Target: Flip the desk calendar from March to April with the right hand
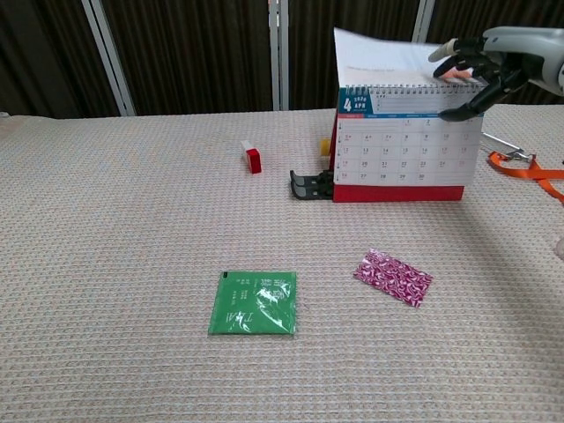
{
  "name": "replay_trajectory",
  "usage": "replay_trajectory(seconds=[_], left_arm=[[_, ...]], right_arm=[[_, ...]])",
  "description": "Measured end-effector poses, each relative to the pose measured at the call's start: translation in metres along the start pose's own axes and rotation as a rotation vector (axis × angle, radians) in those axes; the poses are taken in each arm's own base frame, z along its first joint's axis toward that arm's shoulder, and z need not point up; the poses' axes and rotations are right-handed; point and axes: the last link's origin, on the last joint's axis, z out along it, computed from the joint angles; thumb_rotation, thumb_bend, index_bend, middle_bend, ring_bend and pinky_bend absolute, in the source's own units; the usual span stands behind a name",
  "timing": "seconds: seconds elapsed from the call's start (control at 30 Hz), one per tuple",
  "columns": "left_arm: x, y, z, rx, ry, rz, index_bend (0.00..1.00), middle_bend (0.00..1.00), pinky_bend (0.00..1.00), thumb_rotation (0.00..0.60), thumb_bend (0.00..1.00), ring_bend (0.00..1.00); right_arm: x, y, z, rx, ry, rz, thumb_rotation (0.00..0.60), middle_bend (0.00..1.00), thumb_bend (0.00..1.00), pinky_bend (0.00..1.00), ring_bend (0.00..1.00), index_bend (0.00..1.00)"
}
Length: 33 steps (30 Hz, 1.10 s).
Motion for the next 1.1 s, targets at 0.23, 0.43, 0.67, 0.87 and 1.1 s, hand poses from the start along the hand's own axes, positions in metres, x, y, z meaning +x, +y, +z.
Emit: replay_trajectory(seconds=[0.23, 0.43, 0.67, 0.87, 1.1], left_arm=[[0.003, 0.003, -0.002, -0.012, 0.013, -0.008, 0.0, 0.0, 0.0, 0.6, 0.08, 0.0], [0.003, 0.002, -0.001, -0.01, 0.017, -0.013, 0.0, 0.0, 0.0, 0.6, 0.08, 0.0], [0.002, 0.001, 0.0, -0.005, 0.019, -0.011, 0.0, 0.0, 0.0, 0.6, 0.08, 0.0], [0.001, 0.002, -0.002, -0.003, 0.021, -0.002, 0.0, 0.0, 0.0, 0.6, 0.08, 0.0], [-0.002, 0.005, -0.006, -0.004, 0.013, 0.021, 0.0, 0.0, 0.0, 0.6, 0.08, 0.0]], right_arm=[[-0.005, 0.004, -0.003, 0.016, -0.036, -0.015, 0.6, 0.11, 0.21, 0.0, 0.0, 0.11], [0.005, -0.005, -0.006, 0.07, 0.051, -0.006, 0.6, 0.07, 0.21, 0.0, 0.0, 0.1], [0.029, -0.014, -0.027, 0.206, 0.22, -0.074, 0.6, 0.05, 0.21, 0.0, 0.0, 0.1], [0.035, 0.019, -0.095, 0.239, 0.277, -0.202, 0.6, 0.0, 0.21, 0.0, 0.0, 0.05], [0.023, 0.069, -0.165, 0.149, 0.267, -0.29, 0.6, 0.0, 0.21, 0.0, 0.0, 0.03]])
